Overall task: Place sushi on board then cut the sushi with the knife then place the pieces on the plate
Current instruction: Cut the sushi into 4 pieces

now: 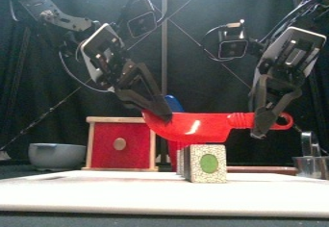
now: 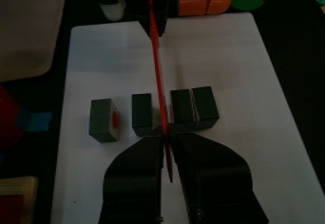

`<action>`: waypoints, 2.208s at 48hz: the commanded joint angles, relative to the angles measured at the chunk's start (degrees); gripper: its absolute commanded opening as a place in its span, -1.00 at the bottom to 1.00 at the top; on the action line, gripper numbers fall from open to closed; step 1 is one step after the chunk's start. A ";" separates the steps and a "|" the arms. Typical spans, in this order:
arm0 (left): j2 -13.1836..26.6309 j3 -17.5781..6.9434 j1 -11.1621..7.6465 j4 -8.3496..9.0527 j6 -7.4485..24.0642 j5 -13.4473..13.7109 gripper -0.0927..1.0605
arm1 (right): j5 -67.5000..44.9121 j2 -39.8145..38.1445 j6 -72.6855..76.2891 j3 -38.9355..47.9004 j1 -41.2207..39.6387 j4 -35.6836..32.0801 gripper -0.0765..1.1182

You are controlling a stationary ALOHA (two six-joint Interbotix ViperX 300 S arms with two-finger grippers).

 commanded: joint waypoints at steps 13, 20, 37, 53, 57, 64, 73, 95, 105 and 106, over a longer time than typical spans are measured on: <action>0.26 -1.85 -3.08 -2.11 -0.26 -0.62 0.06 | -0.97 -1.49 0.62 -1.05 1.32 2.20 -0.23; 0.79 -1.85 -3.08 -2.11 -0.35 -0.62 0.06 | -0.97 -0.79 0.62 -0.88 1.58 2.46 -0.23; 1.32 -1.93 -3.08 -2.37 -0.26 -0.53 0.06 | -0.97 -0.09 0.62 -0.88 1.76 2.90 -0.23; 2.20 -2.02 -3.16 -2.46 -0.35 -0.62 0.06 | -0.97 1.32 0.62 -0.79 2.02 2.90 -0.23; 2.37 -2.02 -3.16 -2.37 -0.35 -0.62 0.06 | -0.97 2.02 0.70 -0.79 2.02 3.25 -0.23; 3.34 -2.02 -3.16 -2.81 -0.44 -0.53 0.06 | -1.05 4.22 0.88 -0.70 2.55 3.52 -0.23; 4.75 -2.02 -3.16 -4.75 -0.35 -0.35 0.06 | -1.05 7.47 0.88 -1.23 3.08 3.96 -0.23; 4.92 -2.37 -3.69 -6.15 -0.35 3.34 0.06 | -1.05 9.05 0.88 -2.90 4.92 5.27 -0.23; 4.13 -2.55 -4.75 -6.77 -0.35 3.52 0.06 | -0.79 8.96 0.88 -3.34 6.33 6.68 -0.23; 4.22 -2.55 -4.75 -6.77 -0.35 3.52 0.06 | -0.79 8.96 0.88 -3.34 6.42 6.77 -0.23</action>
